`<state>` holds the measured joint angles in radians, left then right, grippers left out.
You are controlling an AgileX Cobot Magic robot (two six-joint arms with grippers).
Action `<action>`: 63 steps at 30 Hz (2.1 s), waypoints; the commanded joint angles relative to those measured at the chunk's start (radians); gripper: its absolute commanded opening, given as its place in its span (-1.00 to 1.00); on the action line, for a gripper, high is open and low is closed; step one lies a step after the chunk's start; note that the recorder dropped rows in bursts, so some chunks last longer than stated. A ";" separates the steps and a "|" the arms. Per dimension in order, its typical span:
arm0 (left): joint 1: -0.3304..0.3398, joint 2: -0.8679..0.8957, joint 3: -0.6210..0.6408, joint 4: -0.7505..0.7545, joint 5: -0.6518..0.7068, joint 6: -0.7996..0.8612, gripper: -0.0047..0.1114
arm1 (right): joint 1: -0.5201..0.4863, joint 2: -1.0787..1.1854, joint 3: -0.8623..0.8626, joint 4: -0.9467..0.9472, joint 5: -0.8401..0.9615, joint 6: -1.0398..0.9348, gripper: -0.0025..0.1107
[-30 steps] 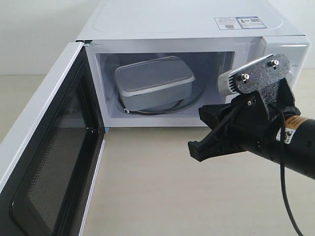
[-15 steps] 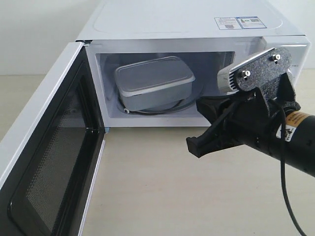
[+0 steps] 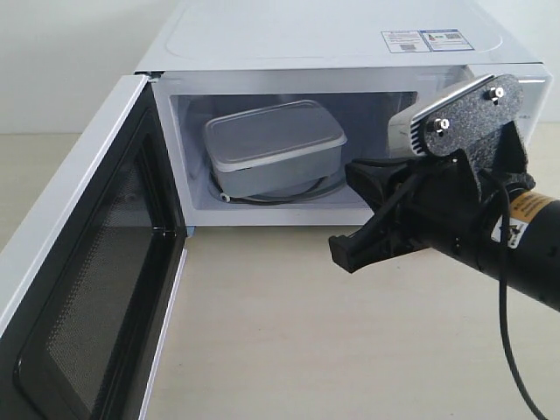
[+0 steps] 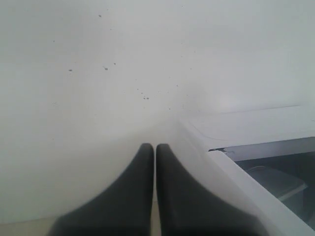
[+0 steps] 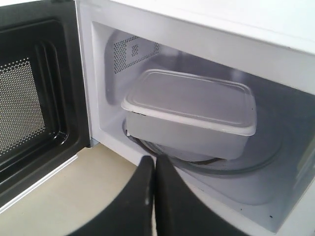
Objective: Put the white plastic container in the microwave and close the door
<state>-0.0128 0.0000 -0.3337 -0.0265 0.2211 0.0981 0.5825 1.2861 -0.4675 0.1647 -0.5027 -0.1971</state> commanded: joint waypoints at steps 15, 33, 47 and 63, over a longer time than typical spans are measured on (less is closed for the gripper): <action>0.003 0.000 -0.006 -0.003 -0.037 0.007 -0.85 | -0.004 -0.007 0.002 -0.006 -0.011 0.008 -0.96; 0.003 0.000 0.307 0.039 -0.203 -0.110 -0.85 | -0.004 -0.007 0.002 -0.006 -0.070 0.004 -0.96; 0.003 0.000 0.334 0.050 -0.138 -0.132 -0.85 | -0.004 -0.007 0.002 0.003 -0.077 0.008 -0.96; 0.003 0.000 0.334 0.050 -0.141 -0.132 -0.85 | -0.004 -0.057 0.002 0.009 -0.046 0.013 -0.96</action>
<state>-0.0128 0.0013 -0.0041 0.0224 0.0769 -0.0256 0.5825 1.2737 -0.4675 0.1710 -0.5639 -0.1827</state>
